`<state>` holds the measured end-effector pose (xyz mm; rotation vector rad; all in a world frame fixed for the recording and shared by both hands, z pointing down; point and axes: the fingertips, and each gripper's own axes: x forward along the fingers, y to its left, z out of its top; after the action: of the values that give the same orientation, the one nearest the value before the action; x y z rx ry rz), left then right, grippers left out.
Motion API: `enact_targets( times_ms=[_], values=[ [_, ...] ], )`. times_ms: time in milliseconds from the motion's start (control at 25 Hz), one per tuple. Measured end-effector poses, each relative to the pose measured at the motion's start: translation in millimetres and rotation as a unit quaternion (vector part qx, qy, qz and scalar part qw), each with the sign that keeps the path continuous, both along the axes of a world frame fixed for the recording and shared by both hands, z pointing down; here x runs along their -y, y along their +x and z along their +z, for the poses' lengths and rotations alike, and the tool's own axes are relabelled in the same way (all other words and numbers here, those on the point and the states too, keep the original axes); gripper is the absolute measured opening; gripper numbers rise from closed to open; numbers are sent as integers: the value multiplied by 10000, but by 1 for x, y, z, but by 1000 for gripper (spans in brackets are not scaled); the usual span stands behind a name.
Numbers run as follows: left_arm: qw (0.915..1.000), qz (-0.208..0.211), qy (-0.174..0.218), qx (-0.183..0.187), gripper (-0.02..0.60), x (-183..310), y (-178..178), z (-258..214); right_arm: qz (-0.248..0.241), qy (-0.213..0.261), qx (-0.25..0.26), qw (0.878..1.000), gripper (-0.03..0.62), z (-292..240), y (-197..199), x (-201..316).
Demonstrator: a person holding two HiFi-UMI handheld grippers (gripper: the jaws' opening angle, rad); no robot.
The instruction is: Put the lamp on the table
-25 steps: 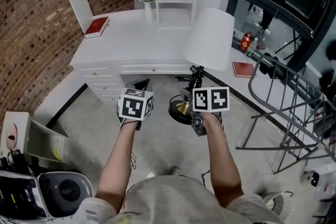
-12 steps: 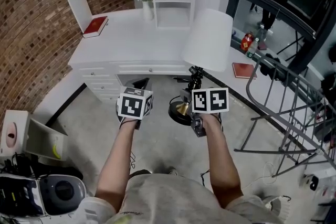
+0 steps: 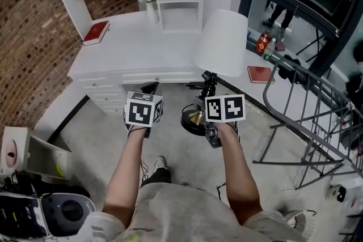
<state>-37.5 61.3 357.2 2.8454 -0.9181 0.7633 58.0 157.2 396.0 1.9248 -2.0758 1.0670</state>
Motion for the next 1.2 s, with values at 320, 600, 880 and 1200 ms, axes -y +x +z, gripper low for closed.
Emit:
enact_targets(
  times_ms=[320,600,880,1200],
  values=[
    [10000,51,-9,-52,-6,26,14,18,48,7,-70,10000,77,14,14,25],
    [9999,116,-92,-74,-6,69,20,31,132,-76,-74,9999,77,25,19,64],
    [9995,237,-168,-83,-6,133,28,28,373,-78,-89,9992,75,20,31,124],
    [9988,380,-279,-86,-6,217,33,23,610,-218,-185,9977,75,12,44,195]
  ],
)
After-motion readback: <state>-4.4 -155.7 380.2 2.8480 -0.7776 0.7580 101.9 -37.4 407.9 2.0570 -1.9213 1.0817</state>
